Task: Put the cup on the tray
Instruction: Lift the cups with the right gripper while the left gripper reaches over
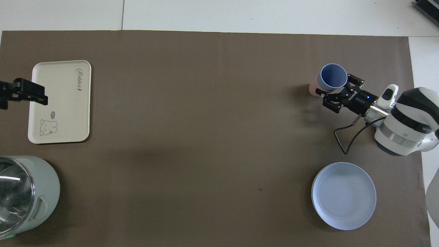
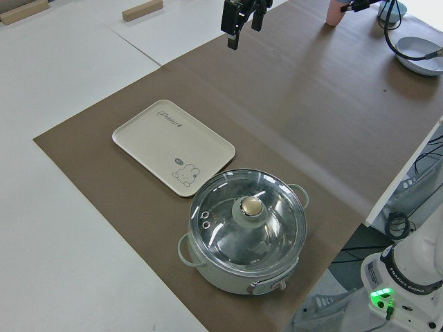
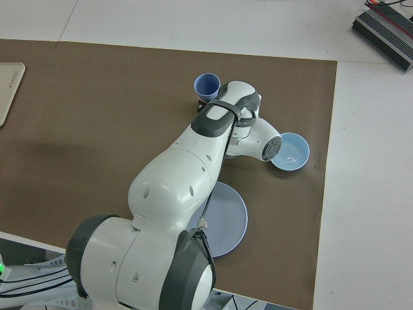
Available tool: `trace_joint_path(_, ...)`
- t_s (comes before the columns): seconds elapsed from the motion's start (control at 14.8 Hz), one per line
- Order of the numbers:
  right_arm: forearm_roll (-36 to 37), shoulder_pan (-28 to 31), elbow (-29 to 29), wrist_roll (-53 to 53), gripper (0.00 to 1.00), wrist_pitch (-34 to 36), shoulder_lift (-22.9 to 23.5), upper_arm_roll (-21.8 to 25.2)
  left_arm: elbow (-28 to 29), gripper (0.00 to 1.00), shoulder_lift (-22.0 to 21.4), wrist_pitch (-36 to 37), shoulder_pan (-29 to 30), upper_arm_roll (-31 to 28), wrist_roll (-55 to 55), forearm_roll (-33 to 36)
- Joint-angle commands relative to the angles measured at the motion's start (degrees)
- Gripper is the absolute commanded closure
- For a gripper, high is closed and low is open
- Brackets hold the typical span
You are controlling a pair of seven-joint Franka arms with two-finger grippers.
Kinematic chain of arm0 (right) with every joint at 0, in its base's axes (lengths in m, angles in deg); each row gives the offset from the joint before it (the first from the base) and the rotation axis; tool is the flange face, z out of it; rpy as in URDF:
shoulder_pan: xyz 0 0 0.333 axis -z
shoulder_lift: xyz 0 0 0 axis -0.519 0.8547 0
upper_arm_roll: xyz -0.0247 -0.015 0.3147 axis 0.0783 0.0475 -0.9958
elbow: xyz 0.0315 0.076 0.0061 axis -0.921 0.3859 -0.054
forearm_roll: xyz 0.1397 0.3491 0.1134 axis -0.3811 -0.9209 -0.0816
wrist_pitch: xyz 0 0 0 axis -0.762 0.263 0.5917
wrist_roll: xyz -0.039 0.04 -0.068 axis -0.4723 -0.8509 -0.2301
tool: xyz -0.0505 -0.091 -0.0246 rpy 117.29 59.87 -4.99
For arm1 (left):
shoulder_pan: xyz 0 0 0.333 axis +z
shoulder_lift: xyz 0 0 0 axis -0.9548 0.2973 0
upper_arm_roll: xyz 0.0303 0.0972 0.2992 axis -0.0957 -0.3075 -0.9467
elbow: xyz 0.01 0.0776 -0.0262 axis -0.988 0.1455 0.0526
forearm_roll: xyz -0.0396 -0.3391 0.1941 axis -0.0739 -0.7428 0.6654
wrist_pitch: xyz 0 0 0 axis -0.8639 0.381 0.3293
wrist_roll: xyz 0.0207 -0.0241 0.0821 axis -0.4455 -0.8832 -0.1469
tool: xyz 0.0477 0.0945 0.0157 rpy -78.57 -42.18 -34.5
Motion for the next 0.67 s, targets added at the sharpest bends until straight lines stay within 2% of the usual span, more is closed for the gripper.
trace_joint_path(0.0,3.68,-2.87,0.31,5.11,1.00,-5.26,-4.39,-0.11,4.73,0.00,-3.25,-1.54,-0.56,0.11,-1.06,-0.62)
trace_joint_path(0.13,10.61,-4.89,0.40,10.81,1.00,-7.54,-6.93,-0.02,6.48,0.00,-3.95,-3.12,-0.83,0.55,-0.53,-2.89)
trace_joint_path(0.34,24.32,-6.13,0.31,22.75,1.00,-8.17,-10.80,-0.02,7.98,0.00,-4.31,-7.16,-2.06,0.55,1.48,-12.02)
trace_joint_path(0.47,32.23,-6.40,0.22,29.88,1.00,-7.82,-13.00,-0.02,8.86,0.00,-4.31,-9.70,-4.68,0.46,5.68,-16.76)
trace_joint_path(0.61,40.75,-8.14,0.22,38.22,1.00,-7.56,-15.64,-0.19,11.23,0.00,-4.39,-16.46,-9.16,0.55,13.76,-23.43)
